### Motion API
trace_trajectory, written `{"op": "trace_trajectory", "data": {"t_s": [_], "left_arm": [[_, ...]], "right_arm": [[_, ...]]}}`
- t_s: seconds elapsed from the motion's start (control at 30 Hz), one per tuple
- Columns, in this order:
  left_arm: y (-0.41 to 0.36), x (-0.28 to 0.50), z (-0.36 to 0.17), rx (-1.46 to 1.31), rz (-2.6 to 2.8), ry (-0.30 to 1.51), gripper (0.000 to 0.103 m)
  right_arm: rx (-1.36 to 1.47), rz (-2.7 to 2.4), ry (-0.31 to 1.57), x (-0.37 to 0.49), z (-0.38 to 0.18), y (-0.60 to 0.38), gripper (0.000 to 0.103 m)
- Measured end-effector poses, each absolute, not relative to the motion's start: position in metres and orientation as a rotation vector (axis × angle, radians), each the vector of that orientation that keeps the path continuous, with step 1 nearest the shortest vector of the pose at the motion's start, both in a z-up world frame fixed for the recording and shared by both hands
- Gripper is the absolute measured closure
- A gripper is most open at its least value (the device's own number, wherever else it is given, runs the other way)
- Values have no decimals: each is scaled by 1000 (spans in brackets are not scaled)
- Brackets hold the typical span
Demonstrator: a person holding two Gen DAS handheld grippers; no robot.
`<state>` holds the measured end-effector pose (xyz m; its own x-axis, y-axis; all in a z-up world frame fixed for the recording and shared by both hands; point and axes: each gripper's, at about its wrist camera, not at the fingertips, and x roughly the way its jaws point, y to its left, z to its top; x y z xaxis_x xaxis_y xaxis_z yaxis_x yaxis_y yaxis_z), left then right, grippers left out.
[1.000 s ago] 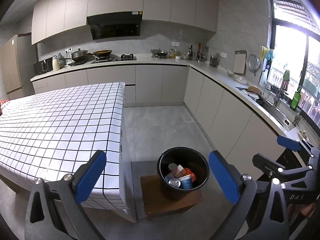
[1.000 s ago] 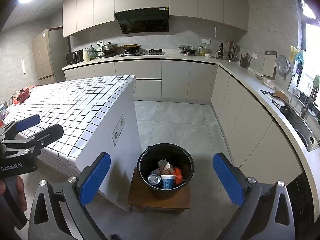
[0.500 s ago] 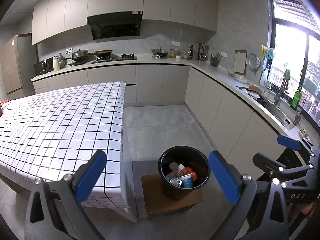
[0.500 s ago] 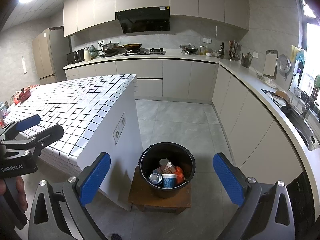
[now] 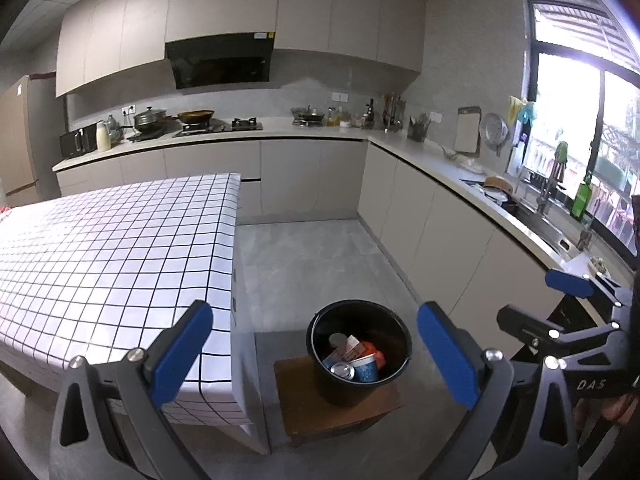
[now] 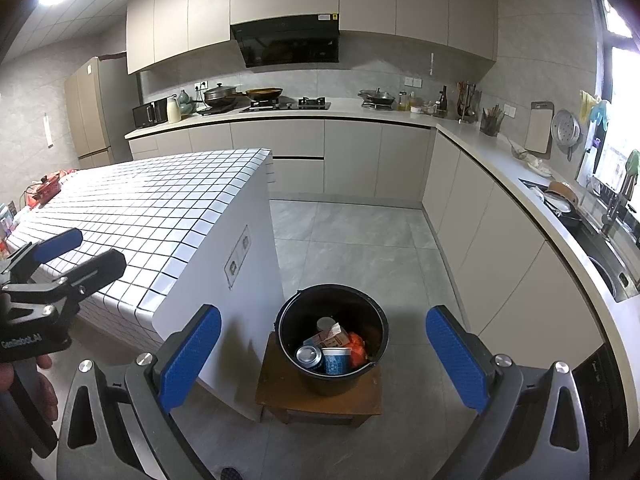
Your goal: Collect trash
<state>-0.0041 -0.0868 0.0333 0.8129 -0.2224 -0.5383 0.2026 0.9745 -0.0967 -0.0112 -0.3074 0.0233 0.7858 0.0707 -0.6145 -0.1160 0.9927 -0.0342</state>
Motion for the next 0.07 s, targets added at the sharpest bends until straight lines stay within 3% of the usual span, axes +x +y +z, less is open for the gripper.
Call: {"op": "trace_trajectory", "data": {"t_s": [0.07], "left_arm": [[-86, -3, 33, -44, -226, 586, 0]], "right_arm": [[-71, 101, 660, -12, 24, -307, 0]]}}
